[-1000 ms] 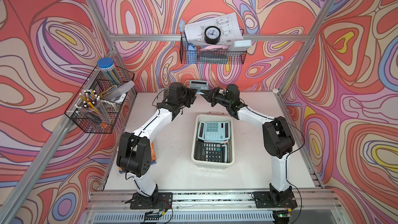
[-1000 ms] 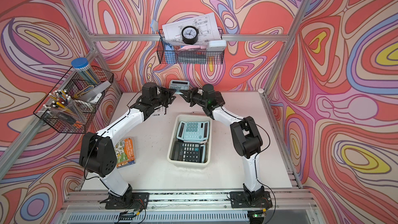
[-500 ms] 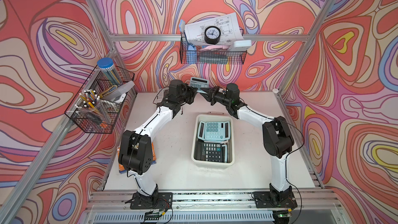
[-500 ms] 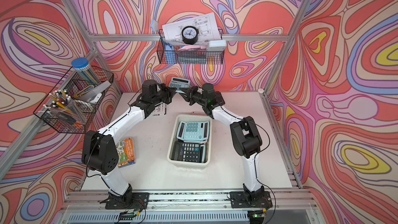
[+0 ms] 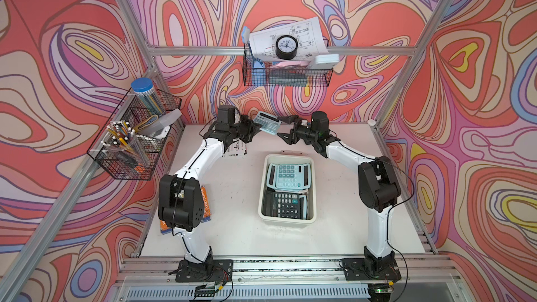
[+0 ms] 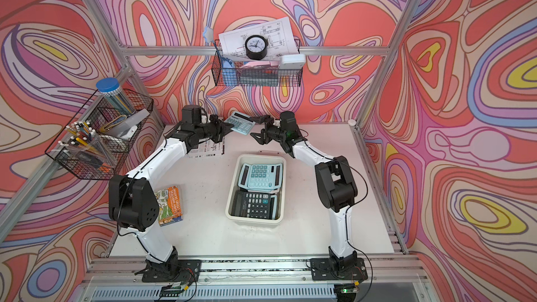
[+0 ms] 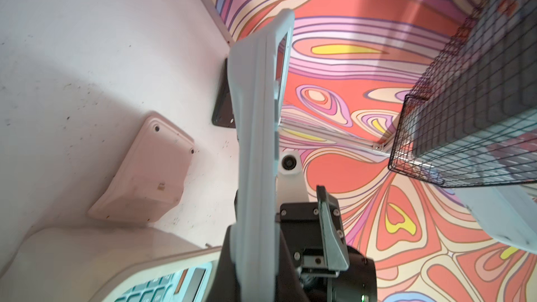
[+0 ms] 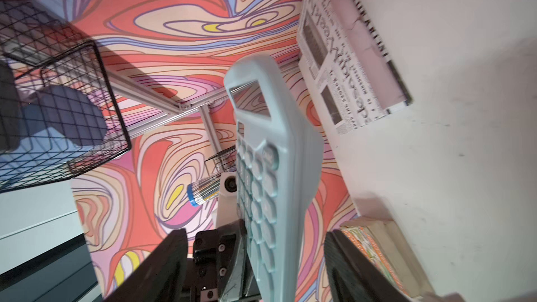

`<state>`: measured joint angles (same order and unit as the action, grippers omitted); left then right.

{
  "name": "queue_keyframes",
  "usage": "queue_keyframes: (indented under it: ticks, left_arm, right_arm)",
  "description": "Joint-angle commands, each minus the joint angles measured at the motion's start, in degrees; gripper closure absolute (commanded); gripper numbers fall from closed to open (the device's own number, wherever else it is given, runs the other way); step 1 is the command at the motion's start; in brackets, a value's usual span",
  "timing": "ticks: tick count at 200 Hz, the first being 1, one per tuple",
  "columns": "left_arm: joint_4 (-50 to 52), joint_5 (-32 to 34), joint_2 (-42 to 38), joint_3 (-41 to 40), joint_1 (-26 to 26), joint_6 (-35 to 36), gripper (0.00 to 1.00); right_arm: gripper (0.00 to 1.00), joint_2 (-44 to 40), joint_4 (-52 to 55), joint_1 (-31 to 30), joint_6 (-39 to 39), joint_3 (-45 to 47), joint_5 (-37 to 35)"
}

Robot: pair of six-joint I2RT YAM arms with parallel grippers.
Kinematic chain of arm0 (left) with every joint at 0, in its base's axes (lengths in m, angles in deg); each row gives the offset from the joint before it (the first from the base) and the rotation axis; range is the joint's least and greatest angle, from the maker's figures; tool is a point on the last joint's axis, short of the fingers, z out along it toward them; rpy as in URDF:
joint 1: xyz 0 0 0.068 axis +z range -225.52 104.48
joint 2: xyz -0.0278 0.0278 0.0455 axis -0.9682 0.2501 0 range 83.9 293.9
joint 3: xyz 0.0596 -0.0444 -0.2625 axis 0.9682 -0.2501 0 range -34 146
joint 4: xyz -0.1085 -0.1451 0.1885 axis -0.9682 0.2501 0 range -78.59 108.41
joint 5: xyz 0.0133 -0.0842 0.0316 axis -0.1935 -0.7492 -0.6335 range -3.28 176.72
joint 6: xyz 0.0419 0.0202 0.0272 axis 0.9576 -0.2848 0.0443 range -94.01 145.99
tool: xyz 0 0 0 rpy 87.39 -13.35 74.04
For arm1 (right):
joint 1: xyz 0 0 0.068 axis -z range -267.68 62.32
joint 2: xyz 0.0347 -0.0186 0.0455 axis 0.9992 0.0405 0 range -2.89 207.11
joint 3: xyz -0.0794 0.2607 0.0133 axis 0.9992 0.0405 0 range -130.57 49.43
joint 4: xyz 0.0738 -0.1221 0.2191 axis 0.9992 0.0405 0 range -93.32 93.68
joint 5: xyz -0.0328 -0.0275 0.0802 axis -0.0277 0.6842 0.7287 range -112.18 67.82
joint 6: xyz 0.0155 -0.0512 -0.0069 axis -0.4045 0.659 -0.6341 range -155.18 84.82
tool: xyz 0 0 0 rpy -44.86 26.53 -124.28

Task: Put the calculator in the storage box
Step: Pick up the calculator at the center of the board.

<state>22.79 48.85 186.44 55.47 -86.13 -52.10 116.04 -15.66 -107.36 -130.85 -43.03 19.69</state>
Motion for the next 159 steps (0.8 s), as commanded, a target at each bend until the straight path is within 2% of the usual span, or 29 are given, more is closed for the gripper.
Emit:
queue_keyframes:
  ticks: [1, 23, 37, 67, 112, 137, 159]
  left_arm:
    - [4.58, -11.11, -0.9, 4.46, 1.28, 5.05, 1.0]
    - [15.86, -18.21, 1.52, 10.4, 2.16, 11.53, 1.0]
    - [24.59, -19.7, 2.23, 13.93, 2.48, 17.5, 1.0]
    - [30.12, -24.32, 1.69, 13.7, 2.92, 20.64, 1.0]
    - [20.76, -28.8, -3.15, 4.46, 2.94, 13.8, 1.0]
    - [15.51, -30.8, -5.13, -0.38, 2.11, 9.89, 1.0]
    - [14.75, -31.33, -5.69, -2.23, 0.99, 9.27, 1.0]
  right_arm:
    - [0.24, -3.37, 17.9, 1.62, 14.57, -4.89, 4.99]
    - [0.23, -2.64, 32.69, 4.01, 26.95, -10.43, 7.64]
    - [0.23, -1.62, 41.6, 5.79, 33.98, -14.32, 8.98]
    - [0.23, 0.98, 58.1, 9.55, 47.34, -22.71, 10.08]
    - [0.26, 6.43, 73.11, 13.88, 61.39, -31.83, 13.88]
    - [0.3, 7.46, 73.17, 14.08, 62.7, -31.27, 18.59]
    - [0.33, 6.82, 70.72, 14.09, 61.54, -28.05, 22.06]
